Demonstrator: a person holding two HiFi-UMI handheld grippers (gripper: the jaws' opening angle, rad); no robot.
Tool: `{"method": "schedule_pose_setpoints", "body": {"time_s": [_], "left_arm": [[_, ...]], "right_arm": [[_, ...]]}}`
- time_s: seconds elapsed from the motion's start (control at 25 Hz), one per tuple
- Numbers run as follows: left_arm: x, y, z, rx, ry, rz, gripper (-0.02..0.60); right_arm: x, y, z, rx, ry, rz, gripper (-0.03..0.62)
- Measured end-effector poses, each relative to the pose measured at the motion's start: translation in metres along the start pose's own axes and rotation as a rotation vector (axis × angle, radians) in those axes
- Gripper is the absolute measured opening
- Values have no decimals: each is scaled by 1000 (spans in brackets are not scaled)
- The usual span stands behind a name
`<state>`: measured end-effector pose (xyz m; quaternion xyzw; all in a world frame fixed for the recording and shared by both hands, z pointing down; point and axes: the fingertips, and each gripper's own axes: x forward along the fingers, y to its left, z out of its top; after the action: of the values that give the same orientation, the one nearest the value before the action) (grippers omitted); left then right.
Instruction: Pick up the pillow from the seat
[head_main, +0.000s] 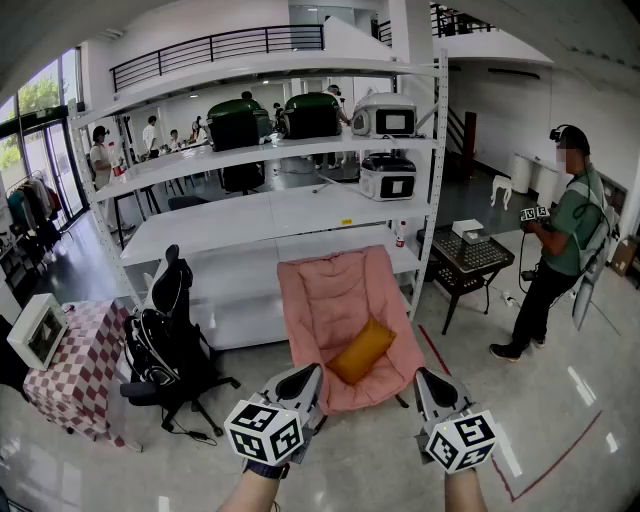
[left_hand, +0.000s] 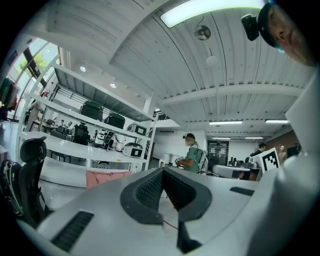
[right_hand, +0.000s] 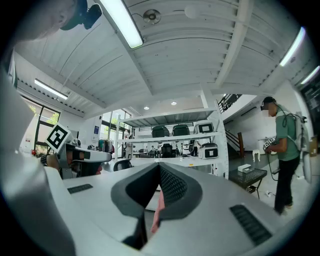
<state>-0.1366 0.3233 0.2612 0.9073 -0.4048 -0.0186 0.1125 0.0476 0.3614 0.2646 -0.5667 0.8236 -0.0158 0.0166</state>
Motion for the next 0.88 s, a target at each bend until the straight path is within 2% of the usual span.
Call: {"method": "schedule_pose_setpoints", "body": {"time_s": [0.24,0.88], "left_arm": [[1,5,5,17,-19,5,5],[1,2,4,0,-18,6,5]], "right_arm": [[7,2,4,-19,-19,3,3],[7,1,-2,-15,-2,9,3]]}}
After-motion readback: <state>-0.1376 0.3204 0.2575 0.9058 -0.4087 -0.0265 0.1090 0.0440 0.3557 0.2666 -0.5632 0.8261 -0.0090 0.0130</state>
